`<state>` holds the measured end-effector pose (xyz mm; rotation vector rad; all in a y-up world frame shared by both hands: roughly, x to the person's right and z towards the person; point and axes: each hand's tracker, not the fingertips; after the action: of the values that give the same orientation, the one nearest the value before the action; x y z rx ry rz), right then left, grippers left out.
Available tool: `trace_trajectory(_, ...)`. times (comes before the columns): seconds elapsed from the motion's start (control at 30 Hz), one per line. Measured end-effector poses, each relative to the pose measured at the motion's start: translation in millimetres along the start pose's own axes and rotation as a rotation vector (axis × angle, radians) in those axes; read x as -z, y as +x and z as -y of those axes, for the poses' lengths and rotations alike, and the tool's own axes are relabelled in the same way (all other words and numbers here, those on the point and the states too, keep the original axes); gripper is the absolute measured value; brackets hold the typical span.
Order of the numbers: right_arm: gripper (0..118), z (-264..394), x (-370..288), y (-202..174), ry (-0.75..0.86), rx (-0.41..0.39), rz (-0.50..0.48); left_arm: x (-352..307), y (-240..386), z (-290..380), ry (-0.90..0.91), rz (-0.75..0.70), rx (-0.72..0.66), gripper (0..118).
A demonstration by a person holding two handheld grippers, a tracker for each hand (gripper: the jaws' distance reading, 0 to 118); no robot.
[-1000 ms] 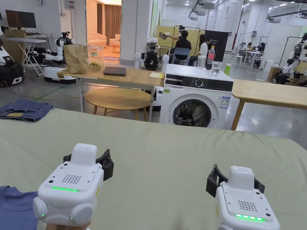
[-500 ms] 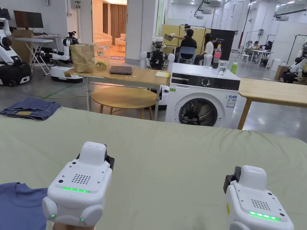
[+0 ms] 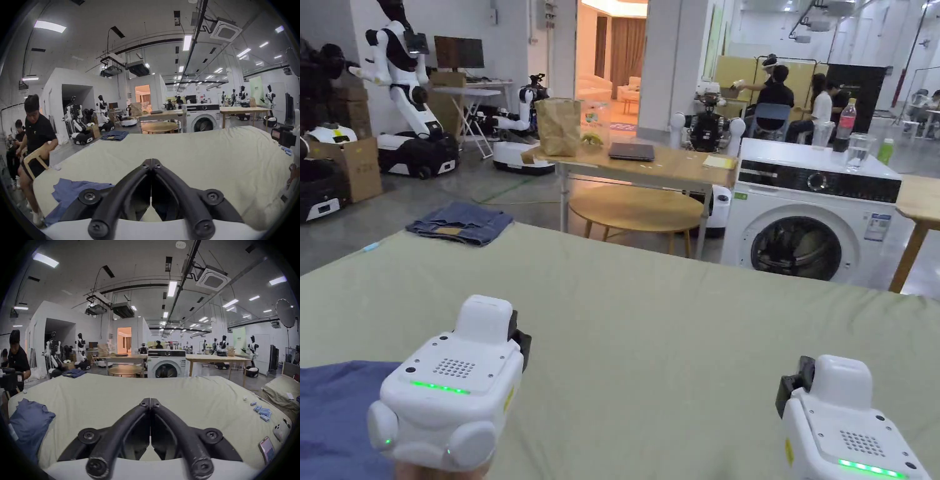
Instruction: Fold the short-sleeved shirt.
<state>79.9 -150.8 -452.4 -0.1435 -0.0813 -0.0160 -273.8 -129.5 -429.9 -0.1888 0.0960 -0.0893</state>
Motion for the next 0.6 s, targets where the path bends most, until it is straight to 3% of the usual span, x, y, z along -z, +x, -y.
trace_trajectory(0.17, 0, 3, 3, -28, -0.013, -0.006, -0.061, -13, -49, 8, -0.097, -0.074, -0.043, 0)
trace_trajectory(0.53, 0, 12, 9, -62, -0.067, -0.045, -0.143, -4, -112, 44, -0.421, -0.069, -0.195, 0)
trace_trajectory(0.57, 0, 13, 8, -62, -0.068, -0.047, -0.145, 1, -116, 48, -0.456, -0.049, -0.209, 2)
trace_trajectory(0.6, 0, 13, 8, -63, -0.071, -0.05, -0.147, 6, -119, 51, -0.489, -0.034, -0.215, 11)
